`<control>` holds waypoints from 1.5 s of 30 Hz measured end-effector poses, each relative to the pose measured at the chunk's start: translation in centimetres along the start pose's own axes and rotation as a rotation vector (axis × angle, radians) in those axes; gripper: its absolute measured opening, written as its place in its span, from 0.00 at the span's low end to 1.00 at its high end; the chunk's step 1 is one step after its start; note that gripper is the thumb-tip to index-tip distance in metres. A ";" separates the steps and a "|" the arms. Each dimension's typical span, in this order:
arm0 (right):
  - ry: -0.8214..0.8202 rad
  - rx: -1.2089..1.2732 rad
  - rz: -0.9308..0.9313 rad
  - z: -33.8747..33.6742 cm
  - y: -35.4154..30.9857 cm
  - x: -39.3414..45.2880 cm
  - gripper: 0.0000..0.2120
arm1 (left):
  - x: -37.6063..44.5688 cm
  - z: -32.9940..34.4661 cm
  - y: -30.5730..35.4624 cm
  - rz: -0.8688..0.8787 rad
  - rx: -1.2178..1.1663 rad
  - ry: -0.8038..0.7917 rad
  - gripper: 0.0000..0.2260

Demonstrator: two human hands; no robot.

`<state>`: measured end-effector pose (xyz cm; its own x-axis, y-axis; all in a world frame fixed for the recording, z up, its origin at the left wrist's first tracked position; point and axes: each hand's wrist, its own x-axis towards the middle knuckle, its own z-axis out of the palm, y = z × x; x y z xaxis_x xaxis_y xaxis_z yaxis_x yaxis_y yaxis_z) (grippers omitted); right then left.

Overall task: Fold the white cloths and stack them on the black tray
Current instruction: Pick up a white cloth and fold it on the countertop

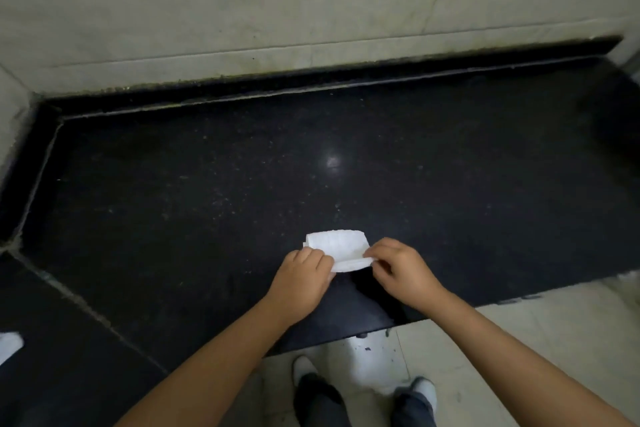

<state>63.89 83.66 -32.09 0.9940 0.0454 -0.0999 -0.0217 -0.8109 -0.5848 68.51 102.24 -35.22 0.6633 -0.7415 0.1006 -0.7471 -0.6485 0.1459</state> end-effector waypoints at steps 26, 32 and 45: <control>0.560 -0.192 0.531 -41.0 35.4 -32.5 0.11 | 38.2 -4.8 53.9 0.868 0.000 0.147 0.14; 0.607 -0.192 0.512 -52.5 44.5 -30.6 0.09 | 51.0 -5.1 61.8 0.720 -0.185 0.140 0.22; 0.683 0.104 0.380 -78.8 59.5 -18.9 0.10 | 77.3 -12.4 70.9 0.368 -0.566 0.300 0.08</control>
<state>52.31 -11.39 -1.54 0.7616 -0.6198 0.1891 -0.3496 -0.6386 -0.6855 67.34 1.05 -4.88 0.4179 -0.7624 0.4940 -0.8407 -0.1185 0.5283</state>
